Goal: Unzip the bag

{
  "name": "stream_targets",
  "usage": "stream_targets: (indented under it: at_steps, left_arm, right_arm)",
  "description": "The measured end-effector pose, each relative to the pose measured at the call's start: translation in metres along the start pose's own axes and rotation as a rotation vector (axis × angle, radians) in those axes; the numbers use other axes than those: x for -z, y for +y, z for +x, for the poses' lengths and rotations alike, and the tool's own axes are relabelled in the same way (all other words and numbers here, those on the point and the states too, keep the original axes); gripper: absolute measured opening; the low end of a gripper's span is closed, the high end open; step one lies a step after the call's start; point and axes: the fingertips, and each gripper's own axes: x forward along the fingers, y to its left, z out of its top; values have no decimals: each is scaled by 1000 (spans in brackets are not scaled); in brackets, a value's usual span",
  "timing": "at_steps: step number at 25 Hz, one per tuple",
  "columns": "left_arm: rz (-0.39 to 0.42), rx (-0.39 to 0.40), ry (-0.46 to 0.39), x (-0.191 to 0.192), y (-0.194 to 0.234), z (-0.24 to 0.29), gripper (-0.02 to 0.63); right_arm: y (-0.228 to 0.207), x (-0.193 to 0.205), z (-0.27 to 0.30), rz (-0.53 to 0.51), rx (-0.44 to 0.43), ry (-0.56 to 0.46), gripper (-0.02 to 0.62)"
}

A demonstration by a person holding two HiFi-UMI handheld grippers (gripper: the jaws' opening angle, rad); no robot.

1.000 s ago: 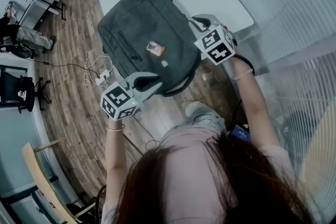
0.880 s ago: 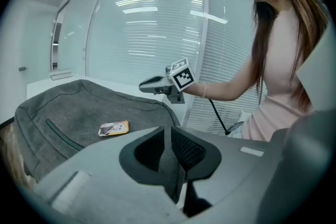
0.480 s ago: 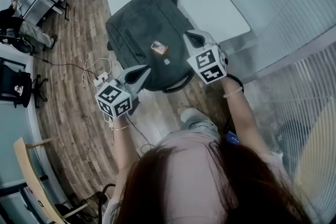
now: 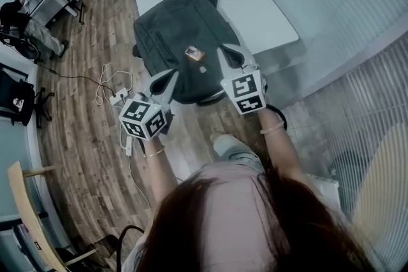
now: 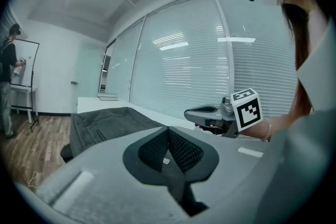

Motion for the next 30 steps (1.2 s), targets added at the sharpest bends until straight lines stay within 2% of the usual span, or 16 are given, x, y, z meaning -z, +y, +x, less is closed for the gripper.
stream_targets:
  at_steps: [7,23,30]
  left_arm:
    - [6,-111,-70,-12,-15,-20,10]
    - [8,-207,-188,-26,-54,-73,9]
    - [-5,-217,-185,-18,-69,-83,9]
  right_arm:
    - [24,-25,-31,11,42,-67,3]
    - [49,-39,-90,26,56,-118,3]
    - [59,-33,-110,97,22,-102,3]
